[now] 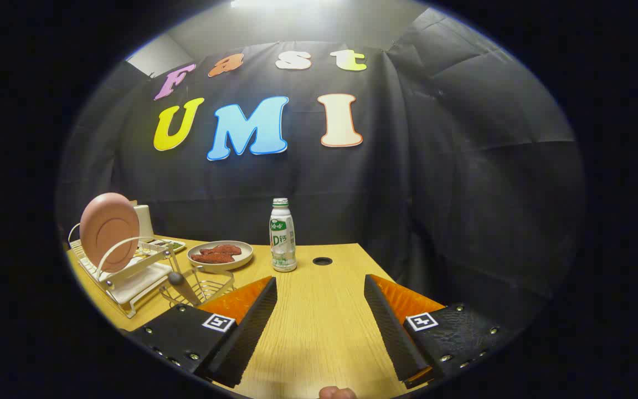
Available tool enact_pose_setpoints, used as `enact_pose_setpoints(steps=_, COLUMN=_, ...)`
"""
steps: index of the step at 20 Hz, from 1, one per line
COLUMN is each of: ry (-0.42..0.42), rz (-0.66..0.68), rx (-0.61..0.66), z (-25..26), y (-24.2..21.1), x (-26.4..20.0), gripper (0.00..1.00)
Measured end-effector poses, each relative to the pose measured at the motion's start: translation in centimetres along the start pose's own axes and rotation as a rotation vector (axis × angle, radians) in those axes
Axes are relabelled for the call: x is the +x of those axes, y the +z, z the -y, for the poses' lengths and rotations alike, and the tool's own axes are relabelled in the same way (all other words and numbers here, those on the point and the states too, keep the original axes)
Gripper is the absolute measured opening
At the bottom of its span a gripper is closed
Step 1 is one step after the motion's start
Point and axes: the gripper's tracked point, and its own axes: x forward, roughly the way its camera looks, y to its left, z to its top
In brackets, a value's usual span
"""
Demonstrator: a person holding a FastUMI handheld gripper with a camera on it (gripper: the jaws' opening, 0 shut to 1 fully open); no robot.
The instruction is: Take the plate from the dish rack, then take the spoon from the basket and place it into the plate.
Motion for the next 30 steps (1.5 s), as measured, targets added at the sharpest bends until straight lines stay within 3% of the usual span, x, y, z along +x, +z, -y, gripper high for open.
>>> enact_pose_setpoints(steps=7, ry=0.018, rz=0.033, rx=0.007, z=-5.7, y=9.7, x=-6.1, gripper=0.97)
enact_pose_setpoints(steps=14, ry=0.023, rz=0.001, rx=0.077, z=-12.8, y=14.2, x=-9.0, gripper=0.97)
enact_pose_setpoints(steps=21, ry=0.039, rz=0.006, rx=0.036, z=-18.0, y=17.8, x=-8.3, gripper=0.97)
enact_pose_setpoints(steps=30, ry=0.119, rz=-0.184, rx=0.047, z=-27.9, y=18.6, x=-6.0, gripper=0.97)
